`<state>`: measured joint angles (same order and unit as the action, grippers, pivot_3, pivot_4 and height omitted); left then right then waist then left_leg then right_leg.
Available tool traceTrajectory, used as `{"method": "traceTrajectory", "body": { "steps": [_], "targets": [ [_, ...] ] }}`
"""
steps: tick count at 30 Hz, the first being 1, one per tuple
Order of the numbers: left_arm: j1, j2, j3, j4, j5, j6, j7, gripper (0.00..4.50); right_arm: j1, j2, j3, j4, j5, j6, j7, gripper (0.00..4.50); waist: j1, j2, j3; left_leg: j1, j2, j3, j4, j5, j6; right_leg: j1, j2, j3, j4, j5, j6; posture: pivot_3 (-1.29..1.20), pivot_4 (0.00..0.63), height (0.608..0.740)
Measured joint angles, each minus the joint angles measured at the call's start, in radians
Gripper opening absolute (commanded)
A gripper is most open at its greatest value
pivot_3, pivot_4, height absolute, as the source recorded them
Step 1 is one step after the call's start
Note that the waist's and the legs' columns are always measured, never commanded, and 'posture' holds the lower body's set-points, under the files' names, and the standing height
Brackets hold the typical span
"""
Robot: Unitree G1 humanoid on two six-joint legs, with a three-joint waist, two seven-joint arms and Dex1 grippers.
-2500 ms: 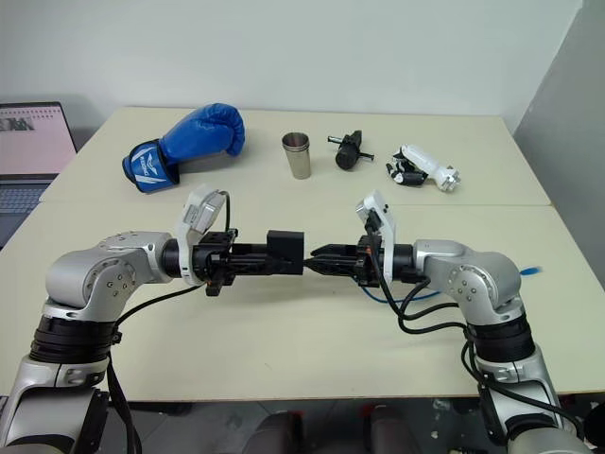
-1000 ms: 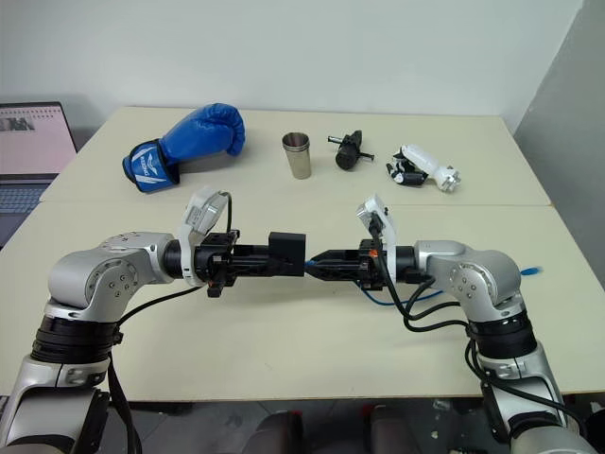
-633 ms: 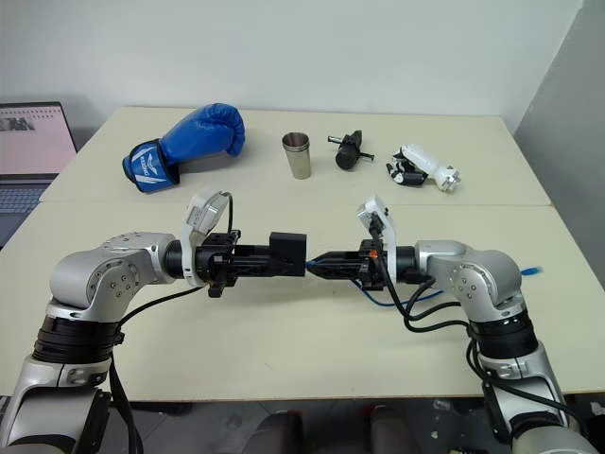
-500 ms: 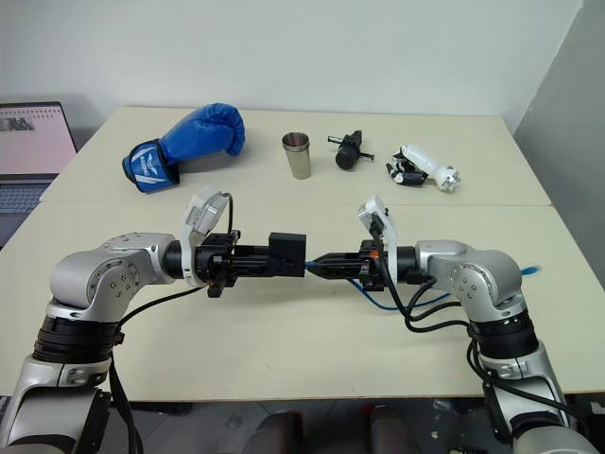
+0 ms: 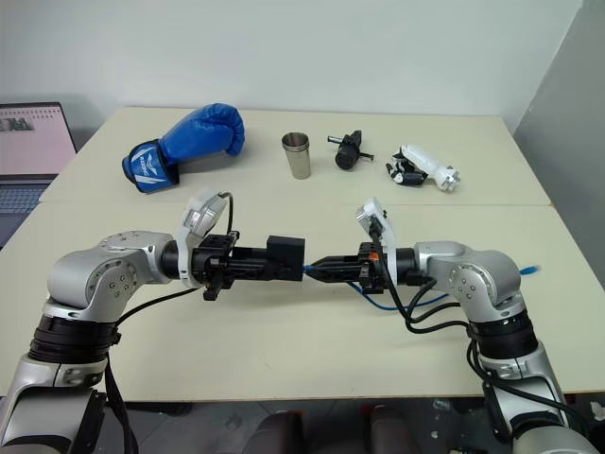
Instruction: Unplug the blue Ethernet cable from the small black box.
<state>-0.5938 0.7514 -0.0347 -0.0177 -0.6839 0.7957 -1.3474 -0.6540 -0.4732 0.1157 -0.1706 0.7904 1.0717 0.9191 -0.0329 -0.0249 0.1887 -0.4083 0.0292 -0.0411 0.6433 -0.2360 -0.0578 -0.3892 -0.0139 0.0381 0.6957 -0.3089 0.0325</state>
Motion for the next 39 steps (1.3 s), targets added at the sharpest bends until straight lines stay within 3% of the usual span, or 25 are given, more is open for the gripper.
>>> {"method": "traceTrajectory", "body": {
  "steps": [3,10,15,22,27,31,34,38,39],
  "targets": [
    [0.007,0.048,0.005,0.041,0.04,-0.034,0.002,0.78,0.02,-0.067,-0.027,0.001,0.0,0.007,0.005,0.07,0.0,0.0,0.0,0.0,0.0,0.0,0.0,0.0,0.0,0.0,0.0,0.0,0.0,0.0,0.0,0.0,0.15,0.74],
    [0.018,0.05,0.005,0.091,0.08,-0.088,0.023,0.78,0.031,-0.074,-0.048,0.031,-0.044,-0.049,-0.019,0.07,0.0,0.0,0.0,0.0,0.0,0.0,0.0,0.0,0.0,0.0,0.0,0.0,0.0,0.0,0.0,0.0,0.15,0.74],
    [0.032,0.015,0.036,0.107,0.109,-0.128,0.102,0.78,-0.065,0.024,0.001,0.383,-0.408,-0.493,-0.235,0.07,-0.003,0.0,0.0,0.0,0.0,0.002,0.001,0.0,0.0,-0.001,0.0,0.001,0.001,0.0,0.001,0.0,0.15,0.74],
    [0.052,-0.037,0.041,0.104,0.147,-0.162,0.197,0.78,-0.222,0.141,0.039,0.849,-0.653,-0.871,-0.401,0.07,-0.007,0.0,0.0,-0.001,0.0,0.003,0.0,0.0,0.0,-0.002,-0.001,0.002,0.0,0.001,0.0,0.0,0.15,0.74],
    [0.085,-0.06,0.047,0.095,0.16,-0.186,0.261,0.78,-0.264,0.162,0.018,1.01,-0.696,-0.96,-0.445,1.58,-0.007,0.0,0.0,-0.001,0.0,0.003,0.0,0.0,0.0,-0.002,-0.002,0.002,0.0,0.001,0.0,0.0,0.15,0.74],
    [0.096,-0.067,0.047,0.084,0.163,-0.193,0.287,0.78,-0.247,0.163,-0.006,1.0,-0.691,-0.963,-0.423,2.32,-0.007,0.0,0.0,-0.001,0.0,0.003,0.001,0.0,0.0,-0.002,-0.002,0.002,0.001,0.001,0.0,0.0,0.15,0.74],
    [0.096,-0.085,0.053,0.083,0.181,-0.209,0.328,0.78,-0.21,0.158,-0.022,0.916,-0.683,-0.949,-0.395,3.02,-0.007,0.0,0.0,-0.001,0.0,0.003,0.001,0.0,0.0,-0.002,-0.002,0.002,0.001,0.001,0.0,0.0,0.15,0.74],
    [0.089,-0.121,0.072,0.092,0.222,-0.265,0.417,0.78,-0.11,0.106,-0.019,0.628,-0.634,-0.858,-0.273,3.97,-0.001,0.0,0.0,-0.001,0.0,0.001,0.001,0.0,0.0,-0.002,-0.002,0.001,0.001,0.001,0.0,0.0,0.15,0.74],
    [0.087,-0.126,0.075,0.097,0.23,-0.277,0.432,0.78,-0.093,0.09,-0.013,0.576,-0.621,-0.837,-0.243,3.98,0.0,0.0,0.0,-0.001,0.0,0.001,0.001,0.0,0.0,-0.002,-0.002,0.001,0.001,0.001,0.0,0.0,0.15,0.74]
  ]
}}
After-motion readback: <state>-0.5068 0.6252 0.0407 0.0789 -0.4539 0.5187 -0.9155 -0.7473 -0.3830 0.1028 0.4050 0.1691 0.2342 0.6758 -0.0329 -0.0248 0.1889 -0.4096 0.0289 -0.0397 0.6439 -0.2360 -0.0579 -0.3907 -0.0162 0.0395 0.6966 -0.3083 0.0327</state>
